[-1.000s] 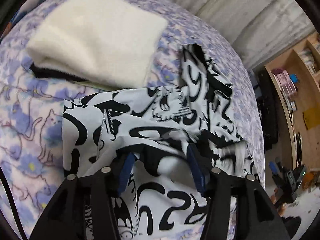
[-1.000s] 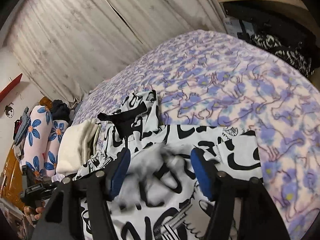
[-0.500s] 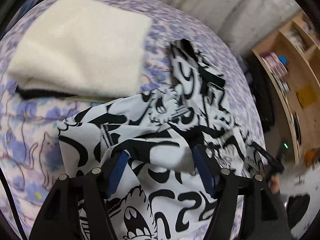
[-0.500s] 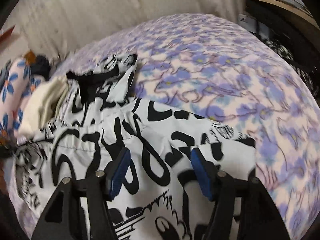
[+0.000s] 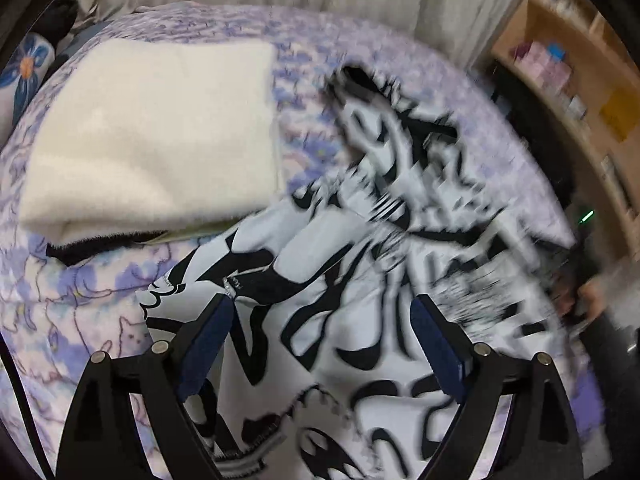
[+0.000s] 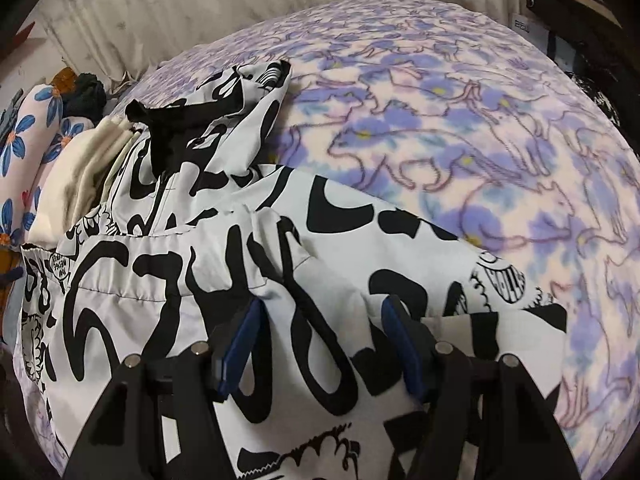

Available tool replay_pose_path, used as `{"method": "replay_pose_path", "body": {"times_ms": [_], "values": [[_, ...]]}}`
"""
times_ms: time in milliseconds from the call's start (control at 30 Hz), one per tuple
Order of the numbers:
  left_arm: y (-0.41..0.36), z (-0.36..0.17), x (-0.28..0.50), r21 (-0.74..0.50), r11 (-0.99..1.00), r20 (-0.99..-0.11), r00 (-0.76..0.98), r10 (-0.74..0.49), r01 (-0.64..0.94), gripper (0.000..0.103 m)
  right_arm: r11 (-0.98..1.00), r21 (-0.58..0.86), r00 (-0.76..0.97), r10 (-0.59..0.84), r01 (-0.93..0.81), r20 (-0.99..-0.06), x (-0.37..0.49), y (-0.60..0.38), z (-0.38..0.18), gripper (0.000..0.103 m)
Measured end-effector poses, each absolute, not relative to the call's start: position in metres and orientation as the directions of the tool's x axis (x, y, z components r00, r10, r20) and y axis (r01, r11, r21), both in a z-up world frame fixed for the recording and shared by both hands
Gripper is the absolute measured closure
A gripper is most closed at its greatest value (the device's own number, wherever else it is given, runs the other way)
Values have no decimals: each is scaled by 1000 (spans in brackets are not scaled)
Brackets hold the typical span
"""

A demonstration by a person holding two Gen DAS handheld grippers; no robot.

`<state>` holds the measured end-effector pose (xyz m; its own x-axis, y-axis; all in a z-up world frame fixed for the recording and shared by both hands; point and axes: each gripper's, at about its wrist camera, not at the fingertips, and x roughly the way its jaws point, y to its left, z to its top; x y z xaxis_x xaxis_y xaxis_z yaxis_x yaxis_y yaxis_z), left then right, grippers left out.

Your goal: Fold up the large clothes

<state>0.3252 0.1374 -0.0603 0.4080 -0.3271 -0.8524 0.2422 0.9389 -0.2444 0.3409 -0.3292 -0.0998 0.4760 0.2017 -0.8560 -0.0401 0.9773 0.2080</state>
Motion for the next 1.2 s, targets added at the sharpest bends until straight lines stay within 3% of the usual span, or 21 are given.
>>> {"method": "replay_pose_path", "body": {"times_ms": [100, 200, 267, 333, 400, 533, 700, 900, 1033, 1100, 1167, 1200], "values": [[126, -75, 331, -171, 951, -868, 417, -269, 258, 17, 954, 291, 464, 292, -77, -836, 341, -333, -100, 40], [117, -79, 333, -107, 957, -860, 459, -226, 271, 35, 915, 393, 451, 391, -94, -802, 339, -344, -100, 39], [117, -81, 336, -85, 964, -856, 477, -199, 251, 51, 871, 484, 447, 467, -84, -763, 339, -357, -101, 39], [123, -87, 340, -76, 974, -861, 480, -171, 211, 75, 832, 552, 455, 515, -61, -726, 340, -370, -103, 39], [134, -92, 345, -100, 980, -864, 475, -171, 170, 87, 807, 589, 462, 538, -41, -705, 342, -377, -106, 39], [151, -97, 346, -168, 976, -855, 471, -215, 140, 87, 794, 608, 486, 541, -27, -686, 342, -384, -106, 39], [142, -100, 344, -113, 979, -867, 465, -179, 168, 86, 826, 564, 527, 485, -12, -698, 341, -387, -100, 42], [137, -101, 346, -103, 982, -871, 462, -166, 160, 83, 886, 460, 495, 427, -61, -757, 348, -373, -102, 66], [132, -102, 348, -66, 986, -877, 462, -132, 156, 70, 934, 347, 448, 345, -81, -825, 355, -356, -108, 66], [129, -104, 350, -47, 987, -880, 462, -114, 155, 70, 950, 301, 441, 307, -87, -843, 357, -349, -110, 66], [125, -104, 350, -26, 986, -879, 467, -101, 165, 80, 960, 249, 441, 279, -125, -853, 355, -337, -109, 95], [121, -104, 349, -1, 986, -879, 470, -81, 168, 94, 973, 185, 459, 228, -137, -859, 352, -327, -106, 98]]}}
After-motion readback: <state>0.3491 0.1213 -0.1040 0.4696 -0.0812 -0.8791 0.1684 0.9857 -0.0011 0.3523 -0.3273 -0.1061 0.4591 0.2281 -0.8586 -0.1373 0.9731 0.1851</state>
